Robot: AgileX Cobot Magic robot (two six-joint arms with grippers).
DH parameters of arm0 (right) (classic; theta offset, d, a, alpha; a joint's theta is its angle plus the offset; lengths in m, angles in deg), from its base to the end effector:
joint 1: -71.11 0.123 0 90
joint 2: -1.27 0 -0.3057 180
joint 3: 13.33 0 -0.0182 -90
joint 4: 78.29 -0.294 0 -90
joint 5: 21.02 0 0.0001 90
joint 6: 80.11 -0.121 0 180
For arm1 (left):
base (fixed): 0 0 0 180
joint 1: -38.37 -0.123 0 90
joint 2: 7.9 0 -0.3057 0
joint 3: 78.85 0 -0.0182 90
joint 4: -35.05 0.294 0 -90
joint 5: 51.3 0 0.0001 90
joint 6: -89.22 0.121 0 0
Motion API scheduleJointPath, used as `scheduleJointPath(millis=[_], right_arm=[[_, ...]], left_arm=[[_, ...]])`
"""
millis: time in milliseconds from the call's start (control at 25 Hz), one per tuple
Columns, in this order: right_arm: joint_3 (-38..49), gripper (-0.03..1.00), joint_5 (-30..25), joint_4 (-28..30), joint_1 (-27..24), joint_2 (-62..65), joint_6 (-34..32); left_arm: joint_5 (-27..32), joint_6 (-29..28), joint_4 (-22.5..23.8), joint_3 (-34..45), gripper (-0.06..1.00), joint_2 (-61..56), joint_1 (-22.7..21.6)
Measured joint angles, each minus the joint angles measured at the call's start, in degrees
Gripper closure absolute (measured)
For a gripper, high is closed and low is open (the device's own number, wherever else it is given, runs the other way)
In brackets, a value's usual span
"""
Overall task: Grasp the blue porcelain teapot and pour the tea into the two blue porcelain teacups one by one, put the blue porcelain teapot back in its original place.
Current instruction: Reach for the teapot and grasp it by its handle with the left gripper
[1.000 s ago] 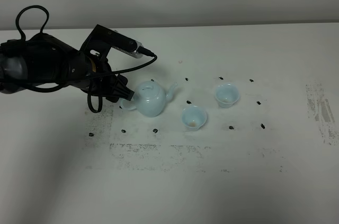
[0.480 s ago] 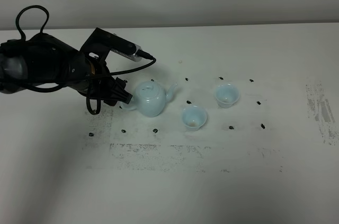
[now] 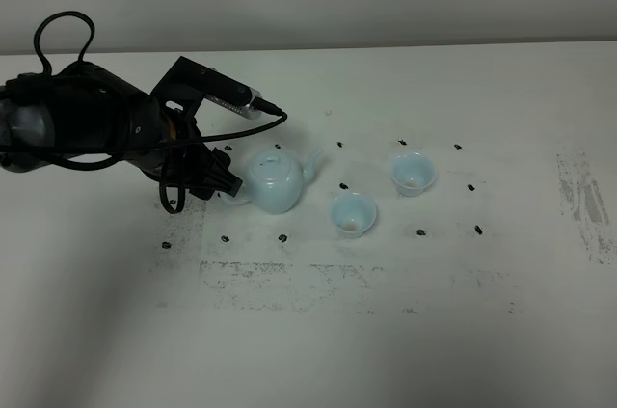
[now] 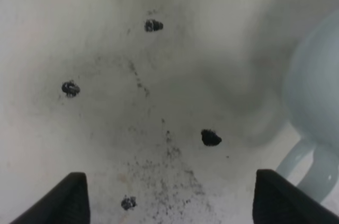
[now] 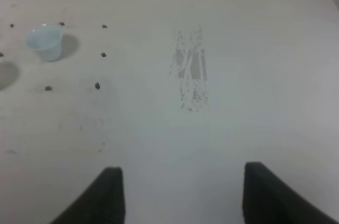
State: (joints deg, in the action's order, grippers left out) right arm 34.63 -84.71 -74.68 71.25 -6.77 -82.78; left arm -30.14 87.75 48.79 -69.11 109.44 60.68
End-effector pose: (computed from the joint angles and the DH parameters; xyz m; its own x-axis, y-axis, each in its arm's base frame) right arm 0.0358 -0.0067 0.2854 -0.4937 0.0174 -0.8695 0.0558 0.9984 -0.0117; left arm 0.4205 -0.1613 0.1299 -0.7003 0.4998 -0.5098 0.4834 0.8574 0.1765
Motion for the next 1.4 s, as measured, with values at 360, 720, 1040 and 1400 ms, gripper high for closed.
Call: scheduleJointPath(millis=[360, 720, 1040, 1400], right_arm=[[0.00, 0.49, 0.00, 0.00, 0.00, 0.00, 0.00], [0.00, 0.49, 0.00, 0.00, 0.00, 0.00, 0.00], [0.00, 0.49, 0.00, 0.00, 0.00, 0.00, 0.00], [0.00, 0.49, 0.00, 0.00, 0.00, 0.00, 0.00]], left_arm=[[2.54, 0.83, 0.00, 0.00, 0.34, -0.62, 0.00], [6.84, 10.29, -4.58, 0.00, 0.37, -7.81, 0.00], [11.47, 28.95, -12.57, 0.00, 0.37, -7.95, 0.00], [6.67, 45.38, -14.75, -2.30, 0.43, -5.07, -0.69]])
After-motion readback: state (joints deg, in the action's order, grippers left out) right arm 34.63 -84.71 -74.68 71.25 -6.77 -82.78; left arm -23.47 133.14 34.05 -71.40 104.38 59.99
